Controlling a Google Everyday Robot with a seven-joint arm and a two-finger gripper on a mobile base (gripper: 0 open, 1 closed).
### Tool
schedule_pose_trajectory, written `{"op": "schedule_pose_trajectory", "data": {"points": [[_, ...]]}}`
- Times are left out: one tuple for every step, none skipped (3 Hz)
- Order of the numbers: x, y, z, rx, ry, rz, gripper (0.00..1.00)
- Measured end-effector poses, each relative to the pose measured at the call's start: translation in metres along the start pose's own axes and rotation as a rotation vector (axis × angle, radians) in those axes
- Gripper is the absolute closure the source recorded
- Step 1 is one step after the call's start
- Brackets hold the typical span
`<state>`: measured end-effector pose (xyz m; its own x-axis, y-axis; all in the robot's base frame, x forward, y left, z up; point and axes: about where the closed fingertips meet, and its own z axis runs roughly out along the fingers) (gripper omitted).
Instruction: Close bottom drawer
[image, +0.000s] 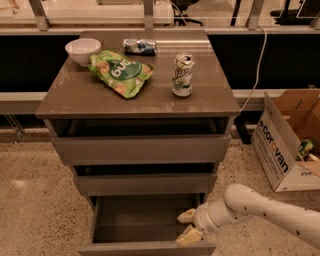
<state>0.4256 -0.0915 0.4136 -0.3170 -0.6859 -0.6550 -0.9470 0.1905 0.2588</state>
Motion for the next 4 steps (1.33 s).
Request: {"op": "schedule_pose_trajectory", "data": {"points": [[0.007, 0.003, 0.012, -0.017, -0.016, 0.004, 0.65], [0.016, -0.001, 0.021, -0.076, -0.062, 0.032, 0.88], [0.029, 0.001, 0.036, -0.155, -0.184, 0.081, 1.00], [0.061, 0.030, 0.081, -0.261, -0.342, 0.271, 1.00]]}}
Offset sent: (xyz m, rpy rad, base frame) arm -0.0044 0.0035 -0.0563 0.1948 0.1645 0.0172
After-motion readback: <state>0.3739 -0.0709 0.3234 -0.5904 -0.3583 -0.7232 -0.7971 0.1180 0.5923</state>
